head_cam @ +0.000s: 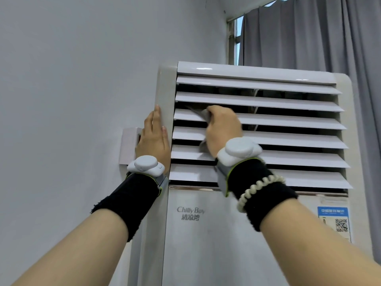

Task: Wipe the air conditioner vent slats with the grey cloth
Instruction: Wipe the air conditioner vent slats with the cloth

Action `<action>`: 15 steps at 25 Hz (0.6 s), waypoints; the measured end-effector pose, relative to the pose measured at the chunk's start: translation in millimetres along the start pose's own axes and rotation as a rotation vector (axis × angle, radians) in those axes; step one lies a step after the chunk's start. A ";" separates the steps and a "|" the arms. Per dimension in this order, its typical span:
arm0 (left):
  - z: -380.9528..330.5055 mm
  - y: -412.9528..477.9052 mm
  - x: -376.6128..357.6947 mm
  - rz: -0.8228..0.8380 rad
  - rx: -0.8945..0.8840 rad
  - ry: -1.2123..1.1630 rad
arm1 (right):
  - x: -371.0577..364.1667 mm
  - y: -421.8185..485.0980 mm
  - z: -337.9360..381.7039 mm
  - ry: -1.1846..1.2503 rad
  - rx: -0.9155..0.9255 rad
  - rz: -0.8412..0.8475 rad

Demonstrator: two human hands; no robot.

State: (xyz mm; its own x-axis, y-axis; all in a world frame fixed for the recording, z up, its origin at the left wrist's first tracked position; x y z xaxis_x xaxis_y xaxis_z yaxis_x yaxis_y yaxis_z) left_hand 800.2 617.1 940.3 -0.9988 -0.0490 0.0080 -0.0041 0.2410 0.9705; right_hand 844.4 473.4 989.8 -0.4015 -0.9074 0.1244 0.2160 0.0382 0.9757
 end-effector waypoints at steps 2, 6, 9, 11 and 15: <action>0.1 0.1 -0.1 -0.002 0.001 0.010 | -21.1 -6.6 27.3 0.048 0.114 0.047; 1.0 0.1 -1.2 -0.004 0.005 -0.005 | -31.7 -10.5 41.8 0.057 0.260 0.125; 1.3 0.1 -1.0 -0.005 -0.025 -0.014 | -14.2 -7.0 15.5 0.057 0.252 0.169; 1.5 0.9 0.6 0.009 -0.019 -0.029 | 1.3 -6.7 -5.4 0.048 0.227 0.143; -8.1 8.2 4.6 -0.054 -0.020 -0.067 | 33.2 -6.2 -44.8 0.006 0.186 0.097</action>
State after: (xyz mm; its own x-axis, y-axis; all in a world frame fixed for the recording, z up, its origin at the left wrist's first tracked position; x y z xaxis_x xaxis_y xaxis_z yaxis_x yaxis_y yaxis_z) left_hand 795.9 611.0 950.3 -0.9982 0.0040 -0.0605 -0.0582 0.2200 0.9738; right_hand 869.6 424.4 979.9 -0.3814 -0.8981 0.2188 0.0847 0.2018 0.9758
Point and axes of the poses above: each hand's wrist, its own y-axis towards the middle knuckle, its own x-axis out of the back of the hand, z = x × y, the point moved 1 cm from there along y, towards the middle knuckle, and after that the axes turned 9 degrees about y, right-handed, at the moved point
